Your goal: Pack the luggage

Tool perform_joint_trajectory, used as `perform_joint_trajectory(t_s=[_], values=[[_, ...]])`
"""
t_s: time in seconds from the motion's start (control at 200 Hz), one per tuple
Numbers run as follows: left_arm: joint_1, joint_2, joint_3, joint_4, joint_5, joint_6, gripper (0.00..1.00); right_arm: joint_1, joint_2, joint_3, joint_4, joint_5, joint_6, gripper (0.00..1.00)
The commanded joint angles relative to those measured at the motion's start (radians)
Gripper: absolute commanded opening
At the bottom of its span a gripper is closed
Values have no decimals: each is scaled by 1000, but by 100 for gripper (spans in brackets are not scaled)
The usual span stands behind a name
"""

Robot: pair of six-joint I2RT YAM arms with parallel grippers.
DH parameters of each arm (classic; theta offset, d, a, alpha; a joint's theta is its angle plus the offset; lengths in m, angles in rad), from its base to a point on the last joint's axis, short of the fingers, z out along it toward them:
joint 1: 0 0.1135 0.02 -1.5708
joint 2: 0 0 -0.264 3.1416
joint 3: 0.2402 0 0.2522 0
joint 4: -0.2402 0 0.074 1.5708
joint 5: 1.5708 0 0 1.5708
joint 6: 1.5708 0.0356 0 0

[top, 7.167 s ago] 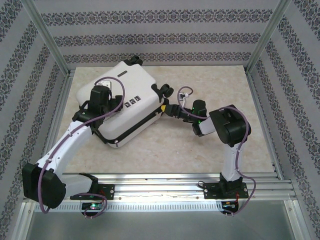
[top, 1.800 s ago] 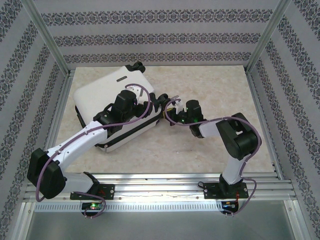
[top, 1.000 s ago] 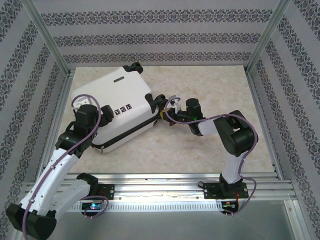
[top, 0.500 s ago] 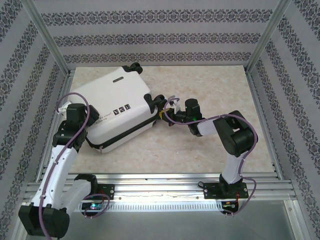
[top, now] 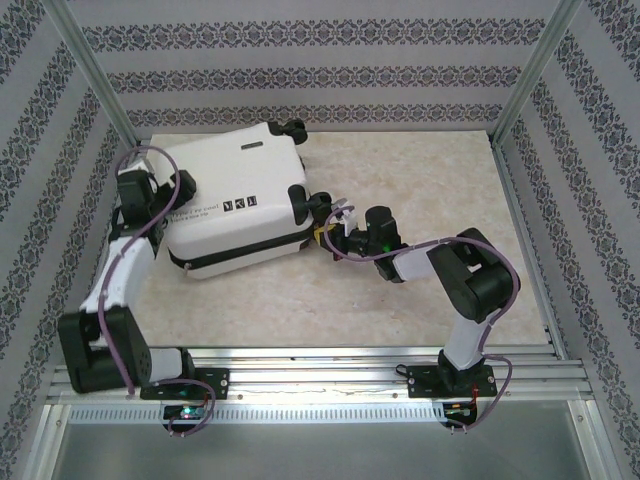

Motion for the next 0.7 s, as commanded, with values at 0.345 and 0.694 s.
perform_joint_trajectory(t_s=[0.345, 0.694], values=[[-56, 210, 434, -273, 200, 233, 87, -13, -28, 12, 71, 12, -22, 0], [-479, 85, 520, -492, 128, 495, 93, -61, 2, 32, 152, -126, 73, 0]])
